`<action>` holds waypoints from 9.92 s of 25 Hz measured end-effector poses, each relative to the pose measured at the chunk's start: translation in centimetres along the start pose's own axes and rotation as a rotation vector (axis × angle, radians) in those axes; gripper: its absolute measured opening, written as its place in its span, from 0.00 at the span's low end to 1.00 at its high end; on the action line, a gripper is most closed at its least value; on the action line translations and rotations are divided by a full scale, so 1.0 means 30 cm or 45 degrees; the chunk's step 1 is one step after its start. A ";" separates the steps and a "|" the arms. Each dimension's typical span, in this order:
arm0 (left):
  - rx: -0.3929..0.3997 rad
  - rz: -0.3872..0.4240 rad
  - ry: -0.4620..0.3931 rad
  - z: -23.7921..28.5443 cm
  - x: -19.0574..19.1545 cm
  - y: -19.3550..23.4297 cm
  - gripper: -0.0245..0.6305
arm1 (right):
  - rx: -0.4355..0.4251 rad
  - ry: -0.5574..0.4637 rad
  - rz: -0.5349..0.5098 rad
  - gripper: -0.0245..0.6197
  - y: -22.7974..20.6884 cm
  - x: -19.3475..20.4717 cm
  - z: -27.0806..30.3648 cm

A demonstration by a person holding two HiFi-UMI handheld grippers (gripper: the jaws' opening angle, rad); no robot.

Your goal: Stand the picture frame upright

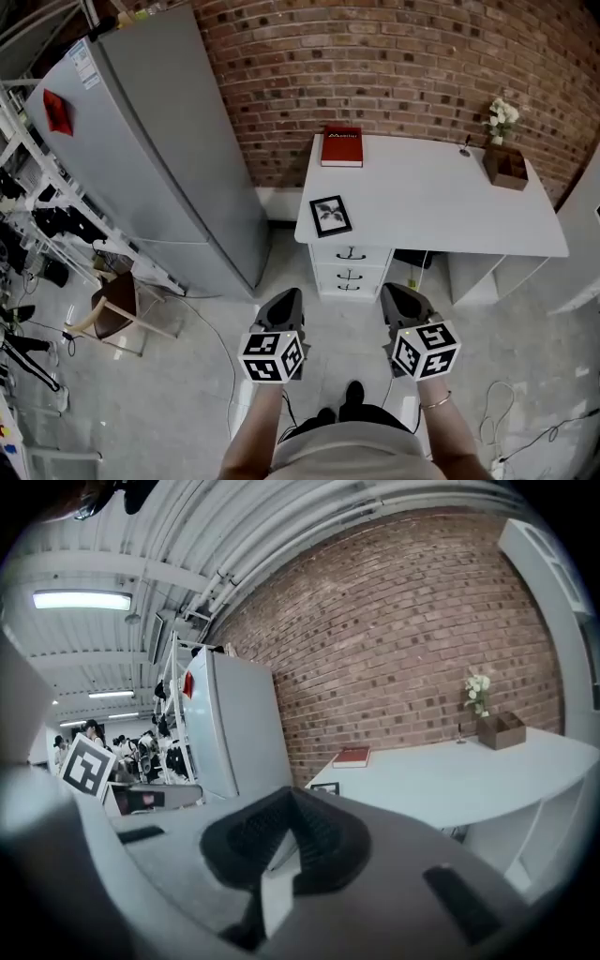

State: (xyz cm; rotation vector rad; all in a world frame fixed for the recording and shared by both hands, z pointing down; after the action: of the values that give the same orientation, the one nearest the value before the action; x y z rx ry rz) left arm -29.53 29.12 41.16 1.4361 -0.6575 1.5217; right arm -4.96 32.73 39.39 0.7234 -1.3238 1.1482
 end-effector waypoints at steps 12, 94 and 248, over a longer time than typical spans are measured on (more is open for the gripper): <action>-0.096 -0.012 0.019 0.105 0.009 -0.014 0.09 | -0.054 -0.041 0.093 0.08 -0.119 -0.033 0.068; -0.248 -0.145 0.553 1.274 0.102 0.445 0.26 | -0.165 0.284 0.217 0.19 -0.536 -0.066 1.133; 0.135 0.017 0.124 2.737 -0.262 -0.313 0.13 | 0.051 0.184 0.157 0.19 -1.968 -0.368 1.648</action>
State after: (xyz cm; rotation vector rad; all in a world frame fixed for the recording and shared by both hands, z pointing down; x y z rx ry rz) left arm 16.97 -39.44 46.39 1.4281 -0.5352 1.6472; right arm 33.43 -34.31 48.46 0.5826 -1.2403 1.3043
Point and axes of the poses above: the fingertips, and each gripper's own axes: z forward along the fingers, y to its left, x out of its underside, the point moved 8 cm from there along -z, backward along the fingers, and after that the axes turned 4 degrees about -y, right-handed, at the moved point
